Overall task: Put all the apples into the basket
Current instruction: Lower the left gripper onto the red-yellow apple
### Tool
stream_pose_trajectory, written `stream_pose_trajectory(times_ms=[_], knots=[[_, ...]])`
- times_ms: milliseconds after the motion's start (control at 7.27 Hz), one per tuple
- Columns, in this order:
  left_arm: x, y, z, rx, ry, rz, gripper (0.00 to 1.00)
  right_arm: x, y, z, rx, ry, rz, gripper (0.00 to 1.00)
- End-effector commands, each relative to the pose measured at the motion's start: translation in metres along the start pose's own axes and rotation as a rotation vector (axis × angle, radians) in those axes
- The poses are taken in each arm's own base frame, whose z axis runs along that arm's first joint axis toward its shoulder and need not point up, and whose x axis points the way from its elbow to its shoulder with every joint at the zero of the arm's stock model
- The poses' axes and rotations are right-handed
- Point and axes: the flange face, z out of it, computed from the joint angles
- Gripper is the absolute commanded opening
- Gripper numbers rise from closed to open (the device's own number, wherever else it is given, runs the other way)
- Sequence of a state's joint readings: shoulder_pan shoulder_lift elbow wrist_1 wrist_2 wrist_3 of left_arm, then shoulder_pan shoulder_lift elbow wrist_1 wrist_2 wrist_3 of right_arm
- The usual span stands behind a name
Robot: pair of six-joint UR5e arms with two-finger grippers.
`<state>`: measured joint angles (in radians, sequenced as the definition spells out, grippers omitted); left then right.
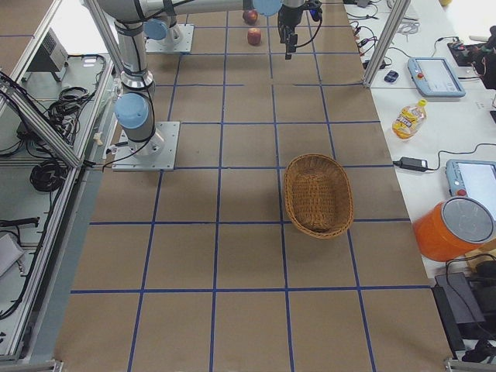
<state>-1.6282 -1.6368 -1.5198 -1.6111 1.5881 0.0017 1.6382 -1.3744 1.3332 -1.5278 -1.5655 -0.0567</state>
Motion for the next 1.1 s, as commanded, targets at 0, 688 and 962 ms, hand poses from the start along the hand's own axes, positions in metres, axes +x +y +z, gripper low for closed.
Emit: stream_pose_trajectory(times_ms=[0,688,962], knots=[[0.002,-0.001,-0.003,0.003,0.014,-0.004,1.0,-0.001,0.0,0.001,-0.001,-0.001,-0.002,1.0],[-0.001,-0.017,0.014,-0.024,0.036,-0.019,1.0,0.001,0.0,0.001,-0.003,-0.001,0.001,1.0],[-0.018,-0.017,0.048,-0.087,0.04,0.039,1.0,0.002,0.0,0.002,-0.004,-0.001,0.003,1.0]])
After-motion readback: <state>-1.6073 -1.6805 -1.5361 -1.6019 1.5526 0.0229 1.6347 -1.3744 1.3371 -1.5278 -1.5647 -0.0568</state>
